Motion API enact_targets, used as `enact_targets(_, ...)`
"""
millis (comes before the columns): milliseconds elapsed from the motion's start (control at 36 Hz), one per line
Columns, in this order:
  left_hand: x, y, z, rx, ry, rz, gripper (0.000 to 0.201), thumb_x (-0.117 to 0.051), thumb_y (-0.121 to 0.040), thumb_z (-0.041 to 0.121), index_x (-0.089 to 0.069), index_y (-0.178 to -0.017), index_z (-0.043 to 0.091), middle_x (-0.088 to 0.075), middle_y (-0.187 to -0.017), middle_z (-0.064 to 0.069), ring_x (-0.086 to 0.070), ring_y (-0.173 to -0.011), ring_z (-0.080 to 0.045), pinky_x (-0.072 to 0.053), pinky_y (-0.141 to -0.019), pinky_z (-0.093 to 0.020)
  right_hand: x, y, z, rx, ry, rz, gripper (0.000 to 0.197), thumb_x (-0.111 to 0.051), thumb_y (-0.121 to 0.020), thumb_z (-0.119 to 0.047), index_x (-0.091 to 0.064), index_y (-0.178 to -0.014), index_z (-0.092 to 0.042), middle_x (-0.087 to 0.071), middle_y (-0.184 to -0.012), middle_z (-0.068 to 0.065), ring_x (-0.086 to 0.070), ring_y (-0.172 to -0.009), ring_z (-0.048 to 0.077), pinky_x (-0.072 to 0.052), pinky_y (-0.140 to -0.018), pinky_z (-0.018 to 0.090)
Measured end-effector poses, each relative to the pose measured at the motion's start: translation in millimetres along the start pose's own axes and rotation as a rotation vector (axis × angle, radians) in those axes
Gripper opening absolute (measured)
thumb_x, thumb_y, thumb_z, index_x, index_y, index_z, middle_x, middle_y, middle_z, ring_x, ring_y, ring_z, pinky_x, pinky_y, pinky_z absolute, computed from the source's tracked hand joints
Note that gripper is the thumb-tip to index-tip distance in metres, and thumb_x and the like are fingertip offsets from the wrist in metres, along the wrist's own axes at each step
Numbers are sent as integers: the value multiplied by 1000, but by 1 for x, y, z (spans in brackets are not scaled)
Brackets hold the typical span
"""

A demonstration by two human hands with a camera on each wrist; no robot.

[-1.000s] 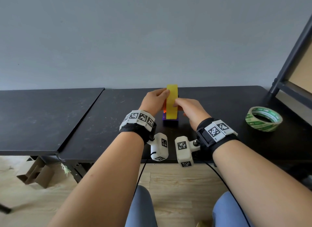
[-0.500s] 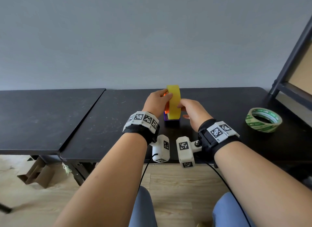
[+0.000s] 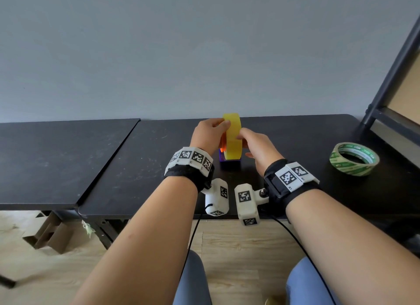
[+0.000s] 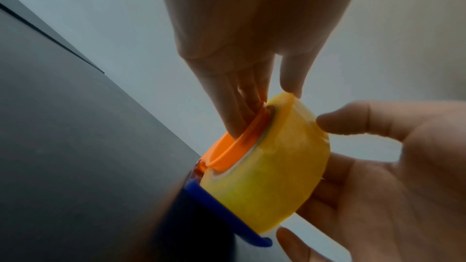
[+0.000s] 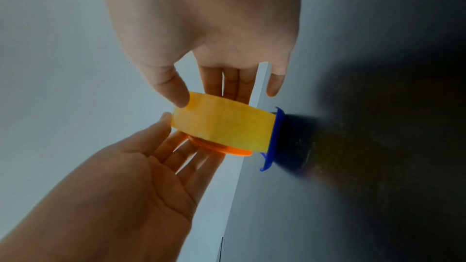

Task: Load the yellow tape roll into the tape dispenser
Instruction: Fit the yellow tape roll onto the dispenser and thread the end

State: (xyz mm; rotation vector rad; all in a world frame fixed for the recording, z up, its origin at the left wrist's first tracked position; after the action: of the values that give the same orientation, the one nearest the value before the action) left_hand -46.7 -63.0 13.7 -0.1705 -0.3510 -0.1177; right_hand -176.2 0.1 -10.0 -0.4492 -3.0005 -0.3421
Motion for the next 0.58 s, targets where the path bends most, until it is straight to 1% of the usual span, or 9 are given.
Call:
enact_targets(56, 0, 0, -2, 2, 16, 1, 42, -56, -90, 39, -66, -124, 16, -72, -106, -8, -70, -97, -26, -58, -87, -46, 0, 0, -2, 6, 1, 8, 10, -56, -85, -27, -64, -88, -21, -65, -108, 4, -59, -100, 18, -44, -94, 37)
enact_targets(139, 0, 0, -5, 13, 37, 1, 44, -57, -90, 39, -64, -126, 15, -72, -111, -9, -70, -100, -26, -58, -88, -45, -1, 1, -4, 8, 5, 20, 26, -55, -85, -28, -64, -105, -14, -65, -111, 6, -58, -95, 17, -42, -80, 34)
enact_targets(194, 1, 0, -5, 11, 45, 5, 43, -57, -91, 38, -64, -126, 15, -72, -111, -10, -70, -100, -26, -58, -88, -45, -3, 3, -5, 11, -1, 19, 28, -55, -86, -30, -62, -108, -14, -64, -110, 5, -58, -94, 16, -41, -74, 32)
enact_targets(278, 2, 0, -3, 8, 35, 6, 41, -57, -93, 36, -64, -127, 14, -71, -111, -10, -69, -100, -25, -58, -89, -44, -4, 4, -6, 14, -4, 18, 29, -55, -86, -35, -63, -106, -16, -66, -110, 4, -59, -99, 18, -40, -71, 31)
enact_targets(333, 2, 0, -3, 10, 33, 3, 41, -57, -93, 36, -63, -127, 14, -71, -112, -10, -69, -101, -26, -58, -89, -44, -3, 4, -7, 18, -9, 12, 21, -54, -86, -33, -64, -97, -18, -67, -105, 4, -60, -95, 17, -41, -69, 30)
enact_targets(389, 2, 0, -2, 11, 32, 2, 41, -56, -93, 36, -63, -127, 15, -71, -113, -11, -68, -102, -27, -58, -90, -44, -3, 3, -7, 19, -16, 6, 16, -53, -86, -28, -63, -91, -17, -66, -100, 3, -60, -89, 16, -42, -70, 30)
enact_targets(472, 2, 1, -2, 10, 20, 9, 42, -56, -93, 37, -63, -127, 16, -71, -113, -10, -68, -102, -26, -57, -90, -44, -2, 1, -5, 22, -20, 6, 17, -52, -86, -24, -63, -93, -14, -65, -101, 5, -59, -88, 17, -43, -78, 34)
enact_targets(500, 2, 1, -2, 8, 19, 15, 42, -56, -92, 38, -64, -126, 16, -71, -112, -9, -68, -101, -26, -57, -90, -45, -2, 2, -5, 22, -22, 9, 18, -52, -86, -24, -64, -94, -13, -65, -102, 6, -59, -89, 18, -43, -78, 34)
enact_targets(583, 2, 2, -2, -2, 7, 37, 44, -56, -89, 45, -66, -122, 16, -72, -108, -8, -69, -98, -26, -58, -87, -46, -3, 5, -5, 24, -27, 15, 21, -53, -86, -29, -65, -95, -14, -69, -109, 9, -63, -98, 21, -42, -73, 30)
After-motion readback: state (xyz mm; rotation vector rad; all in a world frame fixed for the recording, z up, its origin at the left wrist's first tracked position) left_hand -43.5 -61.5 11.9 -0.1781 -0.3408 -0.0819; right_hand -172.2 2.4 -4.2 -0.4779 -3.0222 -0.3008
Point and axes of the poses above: each hand's wrist, its own y-axis away from the middle knuckle, its own x-axis out of the back of the hand, z = x × y, the point moved 8 cm from there along -y, towards the middle knuckle
